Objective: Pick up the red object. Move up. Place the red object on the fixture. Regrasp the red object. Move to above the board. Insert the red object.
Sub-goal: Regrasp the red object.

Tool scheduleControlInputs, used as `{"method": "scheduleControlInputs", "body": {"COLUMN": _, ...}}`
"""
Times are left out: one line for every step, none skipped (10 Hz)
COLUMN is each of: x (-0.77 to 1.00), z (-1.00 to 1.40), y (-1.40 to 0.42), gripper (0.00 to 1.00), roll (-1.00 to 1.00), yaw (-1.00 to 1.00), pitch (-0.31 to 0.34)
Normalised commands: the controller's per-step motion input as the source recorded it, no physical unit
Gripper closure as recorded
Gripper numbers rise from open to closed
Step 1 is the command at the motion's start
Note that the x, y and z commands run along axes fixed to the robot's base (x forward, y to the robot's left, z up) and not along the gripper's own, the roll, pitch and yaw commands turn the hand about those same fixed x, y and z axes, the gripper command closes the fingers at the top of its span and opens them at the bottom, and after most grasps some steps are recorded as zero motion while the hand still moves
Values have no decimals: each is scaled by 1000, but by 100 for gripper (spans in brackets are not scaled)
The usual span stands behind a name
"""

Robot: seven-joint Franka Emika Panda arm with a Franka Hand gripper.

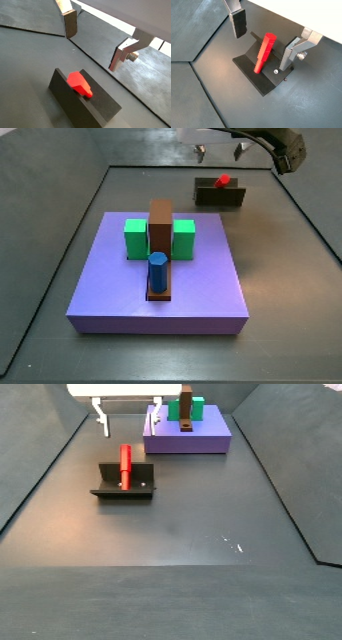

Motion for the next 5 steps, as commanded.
{"method": "scheduleControlInputs", "body": {"x": 466, "z": -197, "y": -86, "gripper": 0, "roll": 369, "yaw": 203, "pitch": 0}}
{"method": "scheduleControlInputs", "body": {"x": 674, "z": -174, "y": -169, "gripper": 0, "roll": 403, "yaw": 251, "pitch": 0}}
{"method": "scheduleControlInputs", "body": {"x": 434, "z": -46, "y": -140, "gripper": 0, "roll": 500, "yaw": 351, "pitch": 0}}
{"method": "scheduleControlInputs", "body": {"x": 509, "z": 0, "y": -123, "gripper": 0, "roll": 260, "yaw": 340, "pitch": 151}}
{"method": "scheduleControlInputs", "body": {"x": 711, "z": -40, "y": -263, "gripper": 0, "roll": 406, "yaw": 343, "pitch": 71}}
